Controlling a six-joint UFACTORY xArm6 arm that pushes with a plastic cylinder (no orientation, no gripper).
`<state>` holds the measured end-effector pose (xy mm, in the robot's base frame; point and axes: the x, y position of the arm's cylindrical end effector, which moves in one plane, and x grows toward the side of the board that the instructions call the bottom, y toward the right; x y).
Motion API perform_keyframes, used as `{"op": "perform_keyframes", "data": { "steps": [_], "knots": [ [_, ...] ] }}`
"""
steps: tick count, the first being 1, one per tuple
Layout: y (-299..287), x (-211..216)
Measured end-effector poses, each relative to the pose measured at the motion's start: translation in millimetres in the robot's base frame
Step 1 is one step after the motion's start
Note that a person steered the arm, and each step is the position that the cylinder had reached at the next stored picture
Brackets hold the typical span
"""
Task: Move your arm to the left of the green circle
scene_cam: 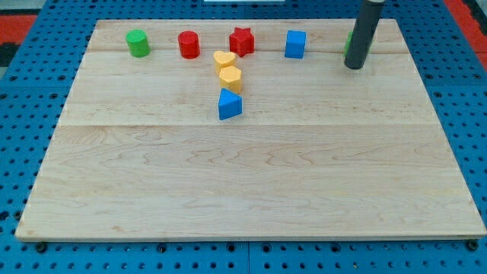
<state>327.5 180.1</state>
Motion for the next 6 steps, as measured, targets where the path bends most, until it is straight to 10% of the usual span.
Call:
{"op": "perform_keyframes", "data": {
  "steps": [6],
  "knots": [
    [-57,-21]
  ]
}}
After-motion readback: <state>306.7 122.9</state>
